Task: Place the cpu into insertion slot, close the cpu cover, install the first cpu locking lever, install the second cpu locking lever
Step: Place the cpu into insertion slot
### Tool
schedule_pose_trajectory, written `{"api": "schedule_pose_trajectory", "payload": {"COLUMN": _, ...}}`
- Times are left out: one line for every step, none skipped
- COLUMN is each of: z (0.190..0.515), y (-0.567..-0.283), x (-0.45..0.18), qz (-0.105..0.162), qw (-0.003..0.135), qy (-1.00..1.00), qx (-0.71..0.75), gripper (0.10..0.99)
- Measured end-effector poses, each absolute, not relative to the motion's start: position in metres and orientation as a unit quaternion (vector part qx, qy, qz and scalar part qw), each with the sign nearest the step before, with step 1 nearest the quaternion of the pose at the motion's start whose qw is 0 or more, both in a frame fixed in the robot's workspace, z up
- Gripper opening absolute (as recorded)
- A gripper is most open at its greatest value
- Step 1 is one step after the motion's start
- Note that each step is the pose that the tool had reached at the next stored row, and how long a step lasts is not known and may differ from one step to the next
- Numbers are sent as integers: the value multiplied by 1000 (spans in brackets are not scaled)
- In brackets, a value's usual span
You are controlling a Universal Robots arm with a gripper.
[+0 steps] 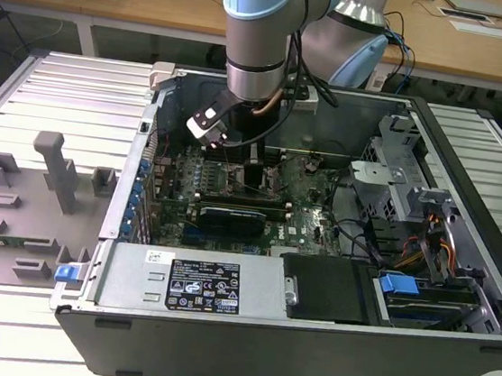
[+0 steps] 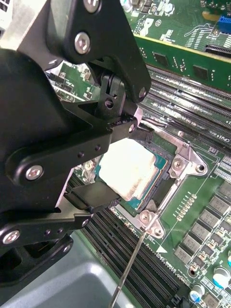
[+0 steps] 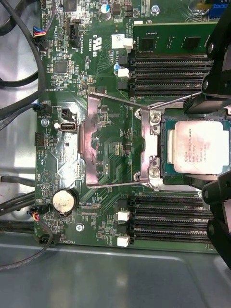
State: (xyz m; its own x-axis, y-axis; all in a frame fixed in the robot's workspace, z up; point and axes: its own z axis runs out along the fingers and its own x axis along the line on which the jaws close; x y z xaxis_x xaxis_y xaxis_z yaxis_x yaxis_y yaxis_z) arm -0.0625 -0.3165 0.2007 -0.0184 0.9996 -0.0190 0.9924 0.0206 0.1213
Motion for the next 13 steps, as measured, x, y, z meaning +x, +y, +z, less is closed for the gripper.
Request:
{"api": "schedule_pose_trajectory", "payload": {"z": 201, "y": -317, "x": -62, "qz": 36, "qw": 50, "qy": 716, "qx": 696, "gripper": 616}}
{"api": "schedule_pose_trajectory", "payload": {"z": 201, "y": -317, "x": -63, "qz": 36, "qw": 50, "qy": 717, "qx": 694, "gripper": 616}}
{"api": "schedule_pose_trajectory", "payload": {"z": 201, "y": -317, "x": -63, "qz": 36, "qw": 50, "qy": 718, "qx": 693, "gripper": 616}}
{"api": "schedule_pose_trajectory", "payload": {"z": 201, "y": -317, "x": -63, "qz": 36, "qw": 50, "qy": 718, "qx": 693, "gripper": 616}}
{"api": "schedule_pose_trajectory", "payload": {"z": 201, "y": -317, "x": -63, "qz": 36, "qw": 50, "qy": 718, "qx": 693, "gripper": 616}}
{"api": "schedule_pose_trajectory", "payload": {"z": 202, "y": -316, "x": -62, "qz": 36, "qw": 50, "qy": 718, "qx": 693, "gripper": 616}}
{"api": "schedule_pose_trajectory", "payload": {"z": 203, "y": -317, "x": -63, "qz": 36, "qw": 50, "qy": 718, "qx": 693, "gripper": 616}}
{"api": "schedule_pose_trajectory", "payload": {"z": 205, "y": -317, "x": -63, "qz": 36, "qw": 50, "qy": 718, "qx": 693, "gripper": 616}}
{"api": "schedule_pose_trajectory", "payload": {"z": 205, "y": -316, "x": -62, "qz": 36, "qw": 50, "qy": 718, "qx": 693, "gripper": 616}}
{"api": "schedule_pose_trajectory", "payload": {"z": 205, "y": -316, "x": -63, "qz": 34, "qw": 52, "qy": 718, "qx": 693, "gripper": 616}}
{"api": "schedule_pose_trajectory", "payload": {"z": 205, "y": -316, "x": -63, "qz": 30, "qw": 56, "qy": 719, "qx": 692, "gripper": 616}}
{"api": "schedule_pose_trajectory", "payload": {"z": 205, "y": -317, "x": -62, "qz": 29, "qw": 57, "qy": 719, "qx": 692, "gripper": 616}}
{"api": "schedule_pose_trajectory", "payload": {"z": 205, "y": -317, "x": -62, "qz": 29, "qw": 57, "qy": 719, "qx": 692, "gripper": 616}}
